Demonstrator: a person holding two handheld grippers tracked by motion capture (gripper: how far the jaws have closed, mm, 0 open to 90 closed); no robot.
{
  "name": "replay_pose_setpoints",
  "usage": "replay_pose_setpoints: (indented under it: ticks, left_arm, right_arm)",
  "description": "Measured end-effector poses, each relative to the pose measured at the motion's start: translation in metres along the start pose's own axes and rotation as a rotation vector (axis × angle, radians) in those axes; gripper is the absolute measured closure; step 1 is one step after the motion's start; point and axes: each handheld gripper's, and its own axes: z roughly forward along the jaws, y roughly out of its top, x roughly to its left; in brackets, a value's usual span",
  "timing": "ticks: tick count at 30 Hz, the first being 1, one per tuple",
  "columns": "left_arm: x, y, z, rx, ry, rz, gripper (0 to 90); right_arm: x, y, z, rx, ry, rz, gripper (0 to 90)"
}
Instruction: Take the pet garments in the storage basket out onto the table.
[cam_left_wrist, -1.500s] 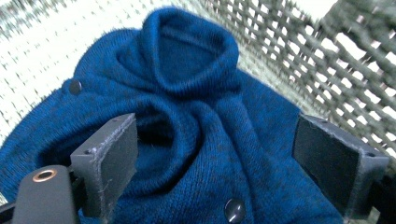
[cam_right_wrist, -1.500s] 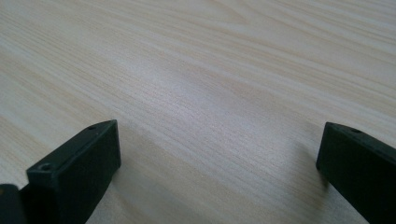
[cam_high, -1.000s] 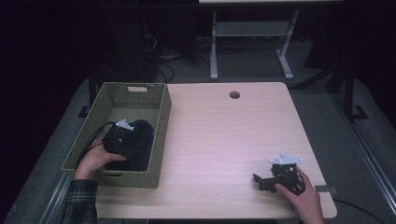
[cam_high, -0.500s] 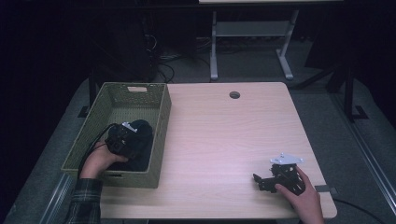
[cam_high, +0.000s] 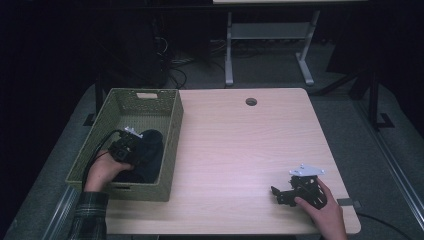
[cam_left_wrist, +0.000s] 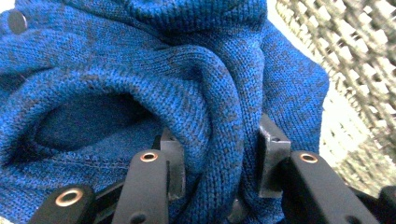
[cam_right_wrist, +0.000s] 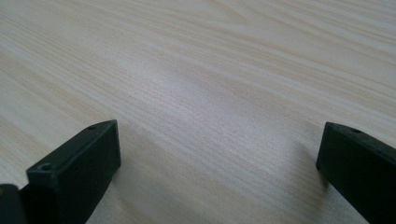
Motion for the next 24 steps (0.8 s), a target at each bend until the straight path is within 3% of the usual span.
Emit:
replay_pose_setpoints:
  ticks: [4, 8, 17, 24]
  left_arm:
    - [0.001, 0.0, -0.005, -0.026, -0.013, -0.007, 62.8]
    - [0.002, 0.001, -0.014, -0.085, -0.024, -0.022, 62.9]
    - [0.005, -0.002, -0.042, -0.262, -0.052, -0.081, 62.8]
    - [0.007, -0.004, -0.065, -0.4, -0.07, -0.104, 62.8]
  right_arm:
    - [0.0, 0.0, 0.0, 0.0, 0.0, 0.0, 0.0]
    - [0.0, 0.0, 0.0, 0.0, 0.0, 0.0, 0.0]
    - [0.0, 0.0, 0.0, 0.0, 0.0, 0.0, 0.0]
    - [0.0, 0.0, 0.0, 0.0, 0.0, 0.0, 0.0]
